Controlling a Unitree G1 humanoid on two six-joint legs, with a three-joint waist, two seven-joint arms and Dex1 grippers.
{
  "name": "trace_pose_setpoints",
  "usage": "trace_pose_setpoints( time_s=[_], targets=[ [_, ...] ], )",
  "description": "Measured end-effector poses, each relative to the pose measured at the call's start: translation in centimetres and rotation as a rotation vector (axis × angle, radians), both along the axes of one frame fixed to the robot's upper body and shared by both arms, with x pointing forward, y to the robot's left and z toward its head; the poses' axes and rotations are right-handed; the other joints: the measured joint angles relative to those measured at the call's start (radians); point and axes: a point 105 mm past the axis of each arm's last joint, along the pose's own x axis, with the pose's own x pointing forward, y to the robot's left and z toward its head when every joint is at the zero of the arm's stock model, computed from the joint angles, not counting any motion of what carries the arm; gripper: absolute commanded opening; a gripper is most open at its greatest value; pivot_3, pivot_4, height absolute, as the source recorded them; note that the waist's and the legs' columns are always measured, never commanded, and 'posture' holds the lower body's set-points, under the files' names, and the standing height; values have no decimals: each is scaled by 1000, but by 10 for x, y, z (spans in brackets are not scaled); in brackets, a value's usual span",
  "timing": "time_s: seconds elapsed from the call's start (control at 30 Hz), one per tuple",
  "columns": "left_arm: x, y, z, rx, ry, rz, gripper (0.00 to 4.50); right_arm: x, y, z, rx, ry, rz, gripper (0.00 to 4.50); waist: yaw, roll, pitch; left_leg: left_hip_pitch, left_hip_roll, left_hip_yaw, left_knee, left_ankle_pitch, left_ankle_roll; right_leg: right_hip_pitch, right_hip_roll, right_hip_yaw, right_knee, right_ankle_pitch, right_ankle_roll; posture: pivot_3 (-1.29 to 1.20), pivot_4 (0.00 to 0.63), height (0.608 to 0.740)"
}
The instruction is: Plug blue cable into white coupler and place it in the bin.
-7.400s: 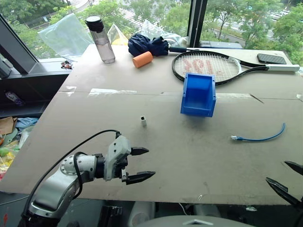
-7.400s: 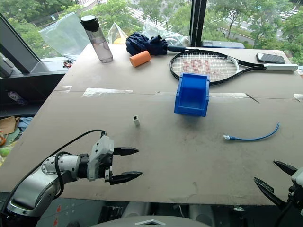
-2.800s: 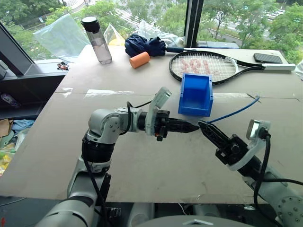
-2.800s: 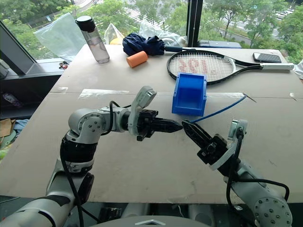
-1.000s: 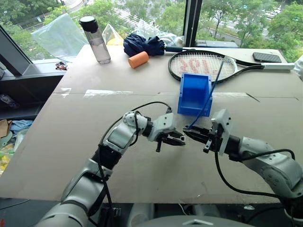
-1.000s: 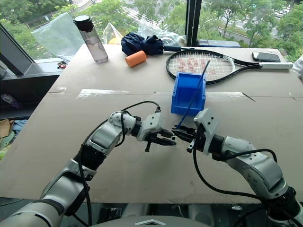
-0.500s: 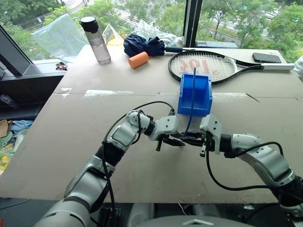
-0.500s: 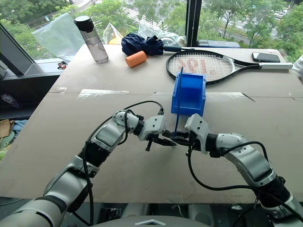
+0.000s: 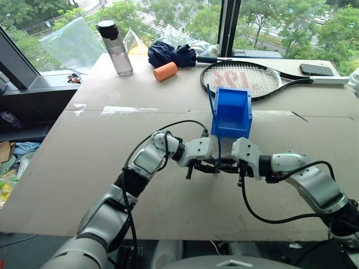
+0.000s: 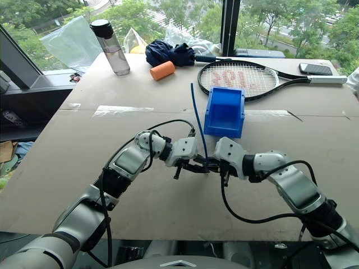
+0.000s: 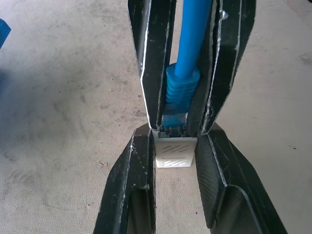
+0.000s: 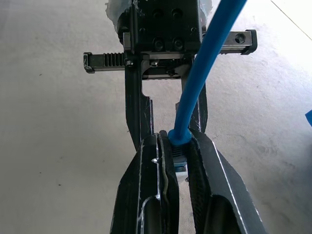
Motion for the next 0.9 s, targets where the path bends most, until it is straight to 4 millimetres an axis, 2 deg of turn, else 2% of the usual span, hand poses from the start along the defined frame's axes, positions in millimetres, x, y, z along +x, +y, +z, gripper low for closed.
trace_pose_setpoints(
  time_s=[0.43,0.57,0.83,0.87,0.9],
  targets=[
    [1,-1,-4,10,-11,15,526,6,4,-1,-90,14,20,0,0,-5,-12,4,0,-1,0,0,0,5,0,-1,0,-2,-4,0,150,740],
    [1,2,-6,18,-9,23,526,9,8,-6,-37,96,-6,0,-3,-7,-13,15,1,0,-3,-1,2,13,0,0,0,-3,-3,0,150,740],
    [0,4,-10,12,6,46,526,9,6,-15,82,121,-16,0,-3,-8,-25,18,2,0,-6,-1,2,13,1,0,0,-5,0,0,150,740],
    [0,4,-10,4,18,55,1532,9,6,-16,115,127,-31,0,-4,-8,-25,17,2,0,-6,-1,2,13,1,0,0,-5,0,0,150,740],
    [-3,5,-10,-8,40,66,1810,8,5,-15,166,137,-59,0,-5,-7,-23,17,2,0,-6,-1,2,12,1,1,0,-5,0,0,150,740]
  ],
)
